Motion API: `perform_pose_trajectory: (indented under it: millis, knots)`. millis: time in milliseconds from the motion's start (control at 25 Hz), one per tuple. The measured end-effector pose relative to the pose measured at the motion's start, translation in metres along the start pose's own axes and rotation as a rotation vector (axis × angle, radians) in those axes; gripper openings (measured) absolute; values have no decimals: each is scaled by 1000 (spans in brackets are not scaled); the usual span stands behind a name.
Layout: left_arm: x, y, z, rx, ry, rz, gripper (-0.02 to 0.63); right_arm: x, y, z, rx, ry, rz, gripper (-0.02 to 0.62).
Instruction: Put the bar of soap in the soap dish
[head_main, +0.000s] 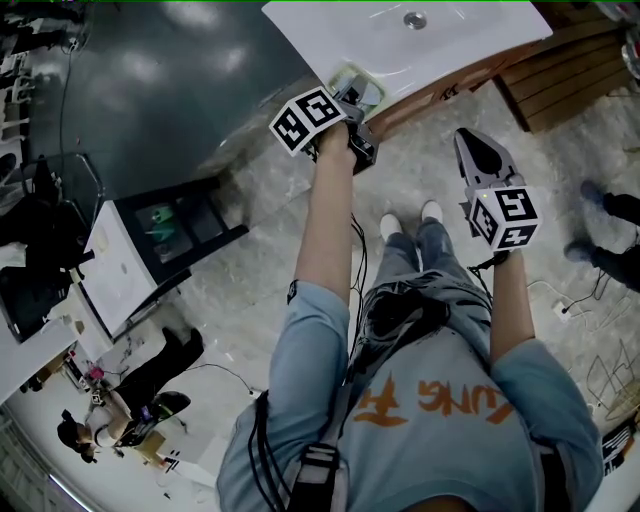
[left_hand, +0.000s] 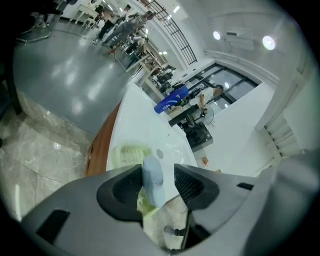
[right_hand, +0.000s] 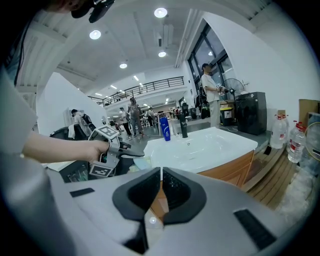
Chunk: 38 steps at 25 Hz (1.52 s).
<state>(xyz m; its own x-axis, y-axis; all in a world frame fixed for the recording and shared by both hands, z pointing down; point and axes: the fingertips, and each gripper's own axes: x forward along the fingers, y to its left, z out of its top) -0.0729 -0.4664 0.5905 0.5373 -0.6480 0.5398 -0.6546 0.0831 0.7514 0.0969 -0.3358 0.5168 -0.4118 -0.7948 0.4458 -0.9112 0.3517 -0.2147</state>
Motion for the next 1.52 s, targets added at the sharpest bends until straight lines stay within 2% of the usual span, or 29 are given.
perform_pose_trajectory:
  millis: [240, 400, 440, 480, 560, 760, 960, 1160, 1360, 1520]
  knots:
    - [-34, -8, 17, 56, -129, -10, 189, -4, 15, 4, -14, -11, 17, 32]
    - [-66, -36, 34, 97, -241, -100, 186, -5, 29, 14, -37, -36, 35, 32]
    - [-76, -45, 38, 112, -277, -127, 176, -5, 32, 18, -44, -49, 40, 32]
    - [-87, -54, 41, 130, -317, -148, 138, -6, 35, 23, -48, -65, 46, 32]
    - [-112, -68, 44, 184, -395, -175, 42, -9, 43, 34, -44, -99, 57, 32]
    - [-171, -108, 39, 369, -538, -239, 31, -17, 61, 67, -43, -199, 85, 32]
    - [-211, -140, 37, 602, -619, -198, 25, -19, 75, 110, -71, -297, 112, 31]
    - [-245, -153, 47, 791, -687, -77, 25, -24, 91, 146, -118, -364, 117, 31]
    - [-268, -148, 65, 878, -750, 51, 25, -20, 97, 170, -165, -392, 98, 32]
    - [-271, -146, 72, 901, -760, 83, 25, -17, 103, 182, -184, -416, 117, 32]
